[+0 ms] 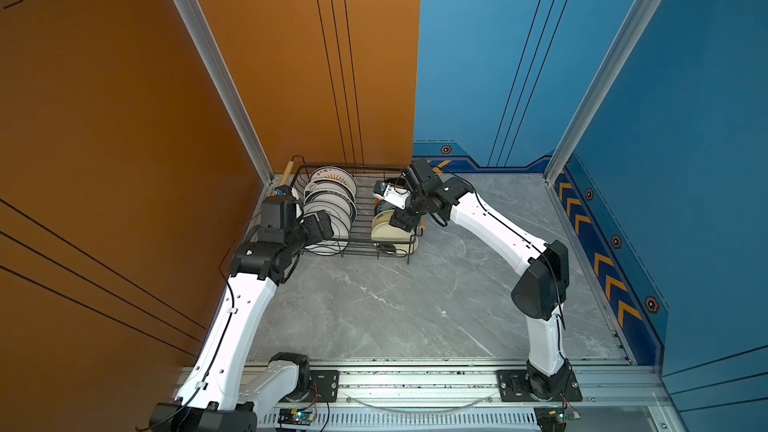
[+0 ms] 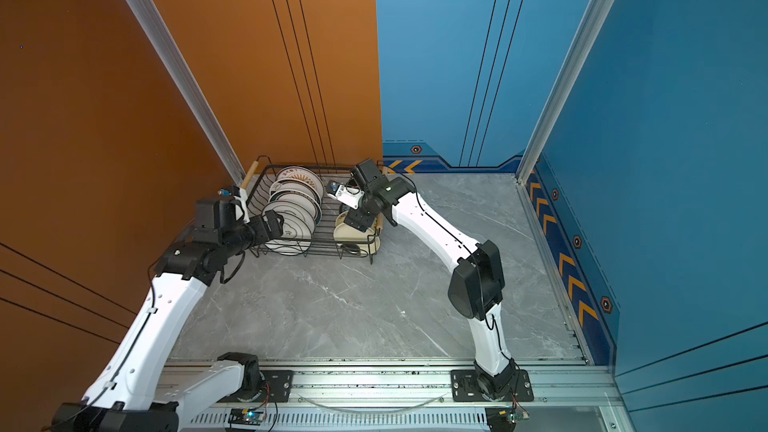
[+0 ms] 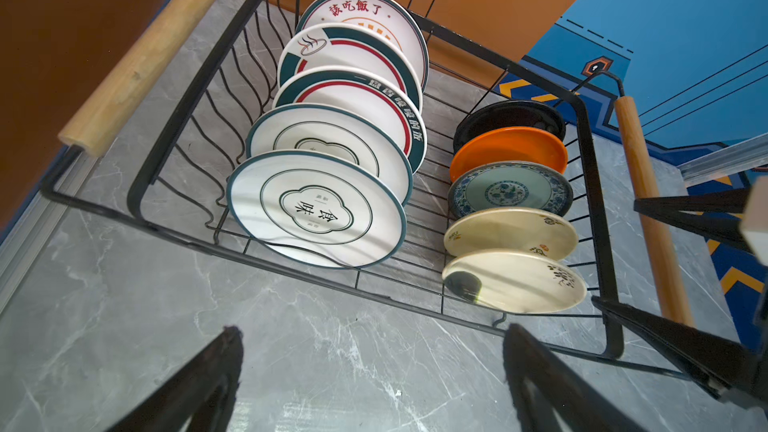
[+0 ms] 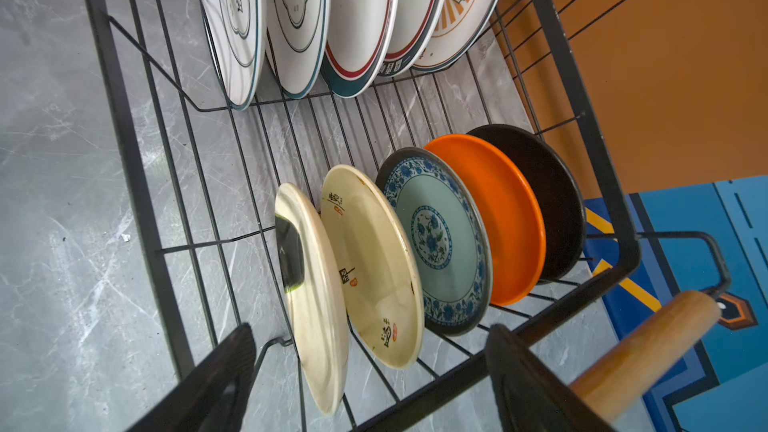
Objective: Unload the plates from the dish rack
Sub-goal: 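Move the left gripper to the rack corner while the right reaches toward cream plates, then grasp the nearest cream plate with the flower print using the right gripper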
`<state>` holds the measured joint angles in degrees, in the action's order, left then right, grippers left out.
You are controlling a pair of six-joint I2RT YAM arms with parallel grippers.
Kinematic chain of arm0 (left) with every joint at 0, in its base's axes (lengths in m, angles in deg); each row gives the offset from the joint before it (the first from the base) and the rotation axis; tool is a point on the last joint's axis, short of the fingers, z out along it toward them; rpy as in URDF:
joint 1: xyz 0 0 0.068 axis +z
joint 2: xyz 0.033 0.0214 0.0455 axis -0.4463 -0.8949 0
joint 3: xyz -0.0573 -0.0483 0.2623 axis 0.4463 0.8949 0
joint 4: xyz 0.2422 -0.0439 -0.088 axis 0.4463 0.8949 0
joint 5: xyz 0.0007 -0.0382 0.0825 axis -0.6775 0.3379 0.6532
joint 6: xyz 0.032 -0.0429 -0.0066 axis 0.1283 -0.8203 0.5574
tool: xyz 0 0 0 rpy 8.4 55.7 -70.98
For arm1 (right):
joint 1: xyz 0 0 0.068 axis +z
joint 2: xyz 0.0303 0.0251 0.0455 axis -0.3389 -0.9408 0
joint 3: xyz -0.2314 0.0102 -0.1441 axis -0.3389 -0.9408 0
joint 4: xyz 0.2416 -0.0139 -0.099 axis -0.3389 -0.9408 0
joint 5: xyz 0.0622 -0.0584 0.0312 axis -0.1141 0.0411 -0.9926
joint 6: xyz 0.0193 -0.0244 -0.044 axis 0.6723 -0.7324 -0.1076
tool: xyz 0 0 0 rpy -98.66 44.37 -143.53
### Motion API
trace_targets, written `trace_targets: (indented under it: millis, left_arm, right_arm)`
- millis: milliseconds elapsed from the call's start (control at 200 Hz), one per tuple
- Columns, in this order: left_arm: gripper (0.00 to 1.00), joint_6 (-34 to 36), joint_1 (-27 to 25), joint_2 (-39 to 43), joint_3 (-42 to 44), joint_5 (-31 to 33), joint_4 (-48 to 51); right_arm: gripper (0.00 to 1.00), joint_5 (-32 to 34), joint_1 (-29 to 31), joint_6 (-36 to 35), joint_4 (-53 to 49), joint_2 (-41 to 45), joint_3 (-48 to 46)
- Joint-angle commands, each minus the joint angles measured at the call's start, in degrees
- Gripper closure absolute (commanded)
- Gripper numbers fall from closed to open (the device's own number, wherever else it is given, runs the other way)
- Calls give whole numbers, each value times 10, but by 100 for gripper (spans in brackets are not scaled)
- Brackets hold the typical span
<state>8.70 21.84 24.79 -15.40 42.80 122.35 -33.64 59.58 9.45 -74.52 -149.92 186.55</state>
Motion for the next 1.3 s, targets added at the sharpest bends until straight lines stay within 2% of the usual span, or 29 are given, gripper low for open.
trace_targets:
  millis: [0,145,280,441,866,1101,1297]
  left_arm:
    - [2,8,16,16,17,-33,17]
    - [2,12,20,18,20,-51,16]
    - [2,9,21,18,23,-53,15]
    - [2,4,22,16,32,-57,8]
    - [2,6,23,22,44,-54,4]
    - [2,-3,23,28,47,-43,2]
    - [2,-42,23,21,50,-49,1]
  right_arm:
    - [21,-5,0,-16,-14,-14,28]
    - [31,-12,0,-18,-14,-32,30]
    - [34,-17,0,-18,-20,-42,29]
    - [37,-23,18,-17,-24,-46,26]
    - [40,-10,14,-16,-25,-76,24]
    - [45,-16,8,-14,-29,-90,26]
    - [52,-18,9,-14,-44,-112,43]
